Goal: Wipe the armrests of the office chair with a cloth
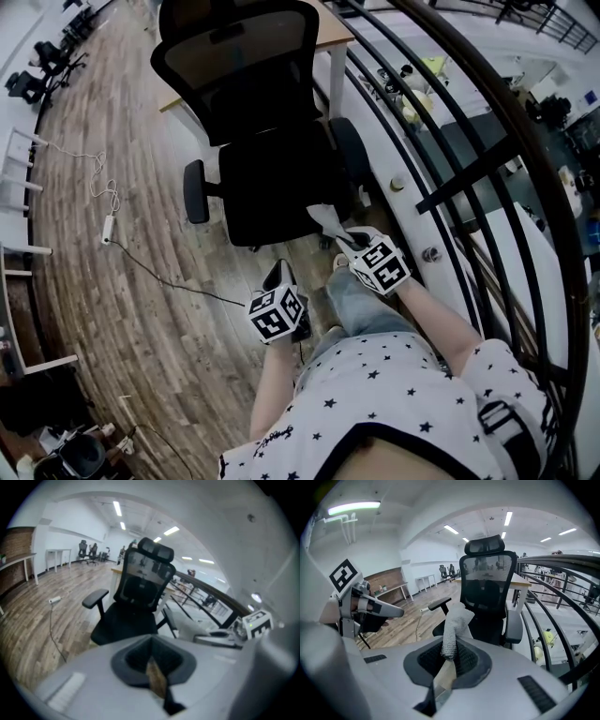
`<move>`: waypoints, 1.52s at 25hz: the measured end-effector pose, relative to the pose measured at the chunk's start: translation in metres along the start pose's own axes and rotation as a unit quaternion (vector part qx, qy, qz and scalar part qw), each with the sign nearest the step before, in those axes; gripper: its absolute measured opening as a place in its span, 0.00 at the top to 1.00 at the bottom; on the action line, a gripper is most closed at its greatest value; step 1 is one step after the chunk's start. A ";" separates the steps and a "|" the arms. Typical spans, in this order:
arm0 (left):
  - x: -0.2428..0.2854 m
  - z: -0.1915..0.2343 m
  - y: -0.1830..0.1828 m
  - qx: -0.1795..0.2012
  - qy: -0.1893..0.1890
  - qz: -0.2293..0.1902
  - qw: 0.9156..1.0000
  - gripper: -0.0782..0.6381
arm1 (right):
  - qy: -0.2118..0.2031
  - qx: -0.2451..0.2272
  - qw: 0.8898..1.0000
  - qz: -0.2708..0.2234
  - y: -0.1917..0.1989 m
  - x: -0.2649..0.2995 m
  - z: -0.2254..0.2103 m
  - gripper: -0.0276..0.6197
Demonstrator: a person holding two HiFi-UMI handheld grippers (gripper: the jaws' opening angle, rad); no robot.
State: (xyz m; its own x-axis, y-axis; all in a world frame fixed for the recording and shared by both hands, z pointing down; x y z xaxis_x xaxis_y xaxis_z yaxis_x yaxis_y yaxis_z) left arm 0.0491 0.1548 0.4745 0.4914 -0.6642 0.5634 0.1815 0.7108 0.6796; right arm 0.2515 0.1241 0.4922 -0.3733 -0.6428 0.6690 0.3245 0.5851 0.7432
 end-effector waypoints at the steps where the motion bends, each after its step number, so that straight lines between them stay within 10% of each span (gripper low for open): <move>1: -0.005 0.001 0.004 -0.001 0.000 -0.002 1.000 0.88 | -0.003 0.002 1.000 -0.004 0.001 -0.005 0.007 0.91; 38: -0.105 -0.008 0.079 -0.007 -0.011 -0.055 0.998 0.88 | -0.069 0.019 0.993 -0.092 0.031 -0.096 0.107 0.91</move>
State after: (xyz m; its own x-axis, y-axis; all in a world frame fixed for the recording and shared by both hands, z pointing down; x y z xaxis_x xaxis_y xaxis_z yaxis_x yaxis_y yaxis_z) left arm 0.0190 0.2824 0.4650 0.4487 -0.7432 0.4963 0.2447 0.6363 0.7316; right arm 0.2043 0.2565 0.4501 -0.5388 -0.6684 0.5127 0.2084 0.4839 0.8499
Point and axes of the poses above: the fingertips, and each gripper's own axes: x forward along the fingers, z to its left, y out of its underside, the point moved 7 cm from there along -x, backward along the fingers, and after that the axes turned 11 degrees about y, right-handed, at the moved point
